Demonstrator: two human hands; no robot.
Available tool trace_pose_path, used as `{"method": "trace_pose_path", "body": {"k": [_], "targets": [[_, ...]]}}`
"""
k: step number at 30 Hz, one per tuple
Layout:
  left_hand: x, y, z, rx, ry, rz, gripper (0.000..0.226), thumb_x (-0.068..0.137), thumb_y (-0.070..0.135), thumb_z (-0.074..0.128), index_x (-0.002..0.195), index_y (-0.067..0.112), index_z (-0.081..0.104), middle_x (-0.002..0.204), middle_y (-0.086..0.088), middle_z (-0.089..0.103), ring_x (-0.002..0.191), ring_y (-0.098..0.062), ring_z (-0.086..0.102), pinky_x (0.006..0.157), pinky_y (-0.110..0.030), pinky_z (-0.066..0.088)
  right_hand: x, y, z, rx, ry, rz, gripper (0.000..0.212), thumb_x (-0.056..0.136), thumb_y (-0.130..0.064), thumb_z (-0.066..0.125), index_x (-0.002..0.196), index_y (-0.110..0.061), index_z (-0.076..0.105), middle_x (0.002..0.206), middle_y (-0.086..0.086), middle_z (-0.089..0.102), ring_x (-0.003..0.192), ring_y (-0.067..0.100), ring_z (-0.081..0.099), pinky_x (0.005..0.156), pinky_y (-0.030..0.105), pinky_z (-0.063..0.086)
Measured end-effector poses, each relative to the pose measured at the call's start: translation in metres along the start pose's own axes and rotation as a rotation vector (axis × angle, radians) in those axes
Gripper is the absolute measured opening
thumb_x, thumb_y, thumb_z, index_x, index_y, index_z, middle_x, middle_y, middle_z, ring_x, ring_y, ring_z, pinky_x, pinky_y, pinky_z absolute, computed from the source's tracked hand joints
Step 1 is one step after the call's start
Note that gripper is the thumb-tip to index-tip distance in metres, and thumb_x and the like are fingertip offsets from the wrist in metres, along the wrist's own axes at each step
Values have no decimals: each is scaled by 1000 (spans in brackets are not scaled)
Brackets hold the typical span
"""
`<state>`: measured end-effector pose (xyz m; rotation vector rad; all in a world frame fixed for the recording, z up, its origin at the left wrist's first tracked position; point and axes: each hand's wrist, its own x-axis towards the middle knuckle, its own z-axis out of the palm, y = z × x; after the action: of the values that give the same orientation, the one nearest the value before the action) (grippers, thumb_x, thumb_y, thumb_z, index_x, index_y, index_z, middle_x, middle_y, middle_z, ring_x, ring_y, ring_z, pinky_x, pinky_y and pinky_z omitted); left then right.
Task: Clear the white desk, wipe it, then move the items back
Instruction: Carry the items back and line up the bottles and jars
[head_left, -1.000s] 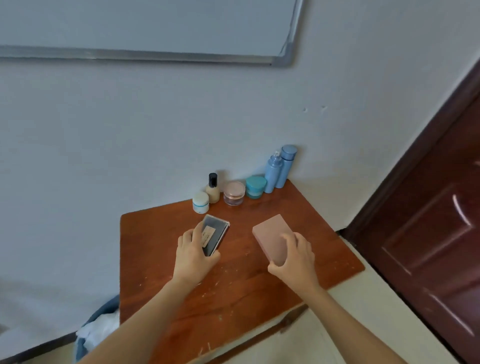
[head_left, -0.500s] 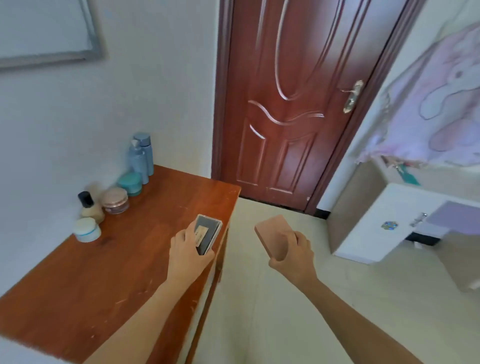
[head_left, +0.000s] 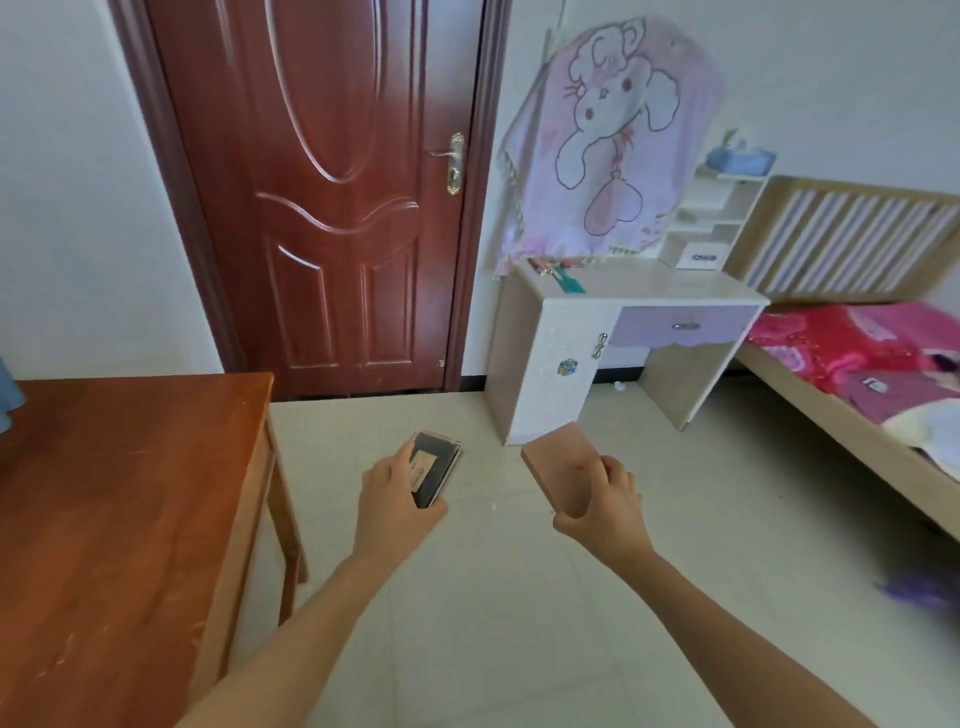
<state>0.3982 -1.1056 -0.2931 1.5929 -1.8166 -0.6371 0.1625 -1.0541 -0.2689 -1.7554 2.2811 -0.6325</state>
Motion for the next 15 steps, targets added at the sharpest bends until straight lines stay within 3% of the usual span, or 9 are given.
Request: {"method": "trace_pose_path", "body": {"k": [10,15], "targets": [[-37,119,93,-77,-29,49,73,68,19,67,134,19,36,115,-9,50,108,-26,40,88,-33,38,-28,118,-85,34,62,59,61,68,-25,69,120,-11,41,130,9,36,116,27,32,94,34,31],[-49,180,144,-4,6,2,67,68,27,65,130,20,41,112,-7,55,104,-29,47,87,-39,43,-31,177,-123,22,76,112,61,69,-26,69,120,-10,40,131,9,33,115,28,33,95,36,33]]}}
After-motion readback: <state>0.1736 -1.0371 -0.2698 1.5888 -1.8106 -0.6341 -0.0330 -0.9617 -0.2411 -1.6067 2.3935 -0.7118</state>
